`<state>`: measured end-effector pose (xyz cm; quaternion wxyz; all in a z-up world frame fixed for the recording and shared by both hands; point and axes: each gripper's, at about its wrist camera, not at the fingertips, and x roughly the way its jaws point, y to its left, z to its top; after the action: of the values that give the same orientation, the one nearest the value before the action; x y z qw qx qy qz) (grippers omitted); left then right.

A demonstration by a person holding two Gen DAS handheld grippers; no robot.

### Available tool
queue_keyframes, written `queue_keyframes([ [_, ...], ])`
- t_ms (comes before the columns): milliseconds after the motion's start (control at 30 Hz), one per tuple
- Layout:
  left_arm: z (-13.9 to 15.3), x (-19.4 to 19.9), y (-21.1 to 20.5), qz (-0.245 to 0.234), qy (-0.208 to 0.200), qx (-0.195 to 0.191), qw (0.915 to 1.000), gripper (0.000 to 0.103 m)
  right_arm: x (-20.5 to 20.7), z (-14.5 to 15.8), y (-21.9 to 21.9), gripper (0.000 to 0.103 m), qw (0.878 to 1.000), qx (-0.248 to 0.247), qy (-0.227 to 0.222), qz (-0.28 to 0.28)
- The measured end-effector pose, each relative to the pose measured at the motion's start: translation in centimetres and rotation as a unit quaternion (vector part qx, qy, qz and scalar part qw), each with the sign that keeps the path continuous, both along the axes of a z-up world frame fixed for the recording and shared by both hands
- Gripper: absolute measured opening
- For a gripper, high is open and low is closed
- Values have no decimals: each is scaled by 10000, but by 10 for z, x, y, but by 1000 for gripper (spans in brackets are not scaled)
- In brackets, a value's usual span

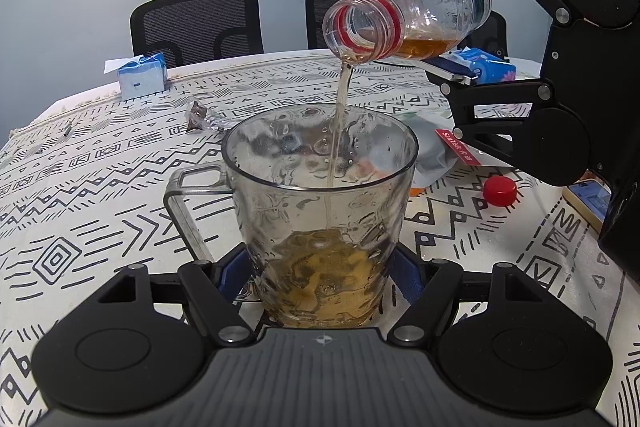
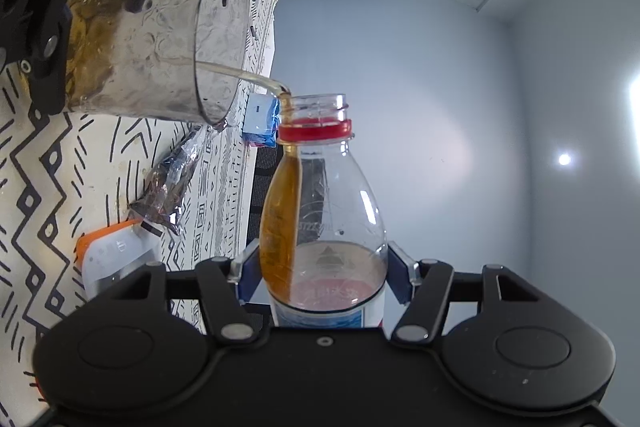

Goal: Unscrew bottle cap and pour
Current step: 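Keep the bottle tipped with the right tool, emptying liquid into the mug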

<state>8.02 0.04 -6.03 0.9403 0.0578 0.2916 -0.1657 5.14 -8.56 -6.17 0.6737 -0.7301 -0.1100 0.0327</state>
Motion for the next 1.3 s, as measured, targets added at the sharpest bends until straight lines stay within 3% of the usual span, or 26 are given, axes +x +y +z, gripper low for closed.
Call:
queue_keyframes([
  [1300, 1, -1, 0, -27, -1, 0, 10000, 71, -2, 2, 2, 65, 9999, -125, -32, 36],
])
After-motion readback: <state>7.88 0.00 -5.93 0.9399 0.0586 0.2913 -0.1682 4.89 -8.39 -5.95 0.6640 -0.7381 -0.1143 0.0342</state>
